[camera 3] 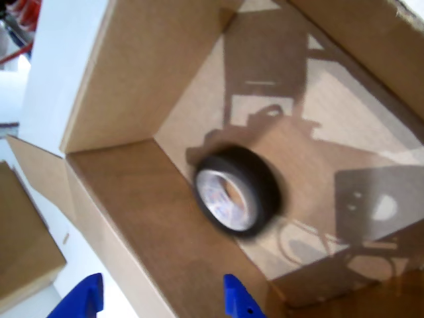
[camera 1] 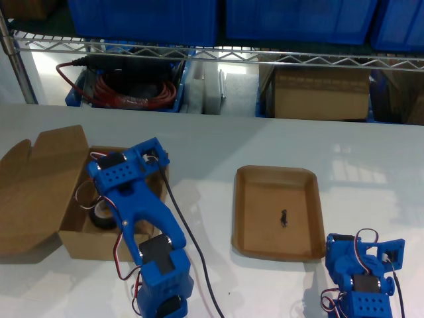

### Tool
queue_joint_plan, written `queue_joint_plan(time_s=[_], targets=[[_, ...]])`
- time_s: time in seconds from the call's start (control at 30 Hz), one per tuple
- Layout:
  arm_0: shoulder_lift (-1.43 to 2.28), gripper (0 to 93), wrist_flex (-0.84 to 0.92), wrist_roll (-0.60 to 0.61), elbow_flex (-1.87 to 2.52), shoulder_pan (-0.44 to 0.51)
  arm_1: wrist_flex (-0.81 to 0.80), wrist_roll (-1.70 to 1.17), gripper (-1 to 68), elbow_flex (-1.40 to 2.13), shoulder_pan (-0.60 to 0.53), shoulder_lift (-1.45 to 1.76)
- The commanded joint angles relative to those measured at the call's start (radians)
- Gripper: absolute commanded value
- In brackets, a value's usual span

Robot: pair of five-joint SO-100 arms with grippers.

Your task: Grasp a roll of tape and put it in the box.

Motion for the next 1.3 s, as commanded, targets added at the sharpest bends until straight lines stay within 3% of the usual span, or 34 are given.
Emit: queue_joint_plan(time_s=[0.0, 0.13, 0.23, 0.27, 0.43, 0.53, 0.8, 1.27], targets=[[0.057, 25.6, 0.009, -0.005, -0.009, 0.015, -0.005, 0.003, 0.3, 0.014, -0.003, 0.006], [0.146, 22.6, 0.025, 0.000, -0.005, 0.083, -0.005, 0.003, 0.3, 0.014, -0.003, 0.006], [0.278, 2.1, 0.017, 0.000, 0.060, 0.221, -0.005, 0.003, 0.3, 0.014, -0.003, 0.006], [0.333, 0.0, 0.014, 0.002, 0.109, 0.281, -0.005, 0.003, 0.3, 0.014, -0.003, 0.006], [0.713, 0.0, -0.170, -0.028, 0.638, 0.557, -0.005, 0.003, 0.3, 0.014, -0.003, 0.006], [0.989, 0.0, -0.265, -0.083, 0.988, 0.632, -0.005, 0.003, 0.3, 0.014, -0.003, 0.006], [1.577, -0.1, -0.204, -0.121, 1.428, 0.660, -0.005, 0.003, 0.3, 0.014, -0.003, 0.006], [1.578, -0.1, -0.198, -0.130, 1.465, 0.661, -0.005, 0.003, 0.3, 0.014, -0.003, 0.006]])
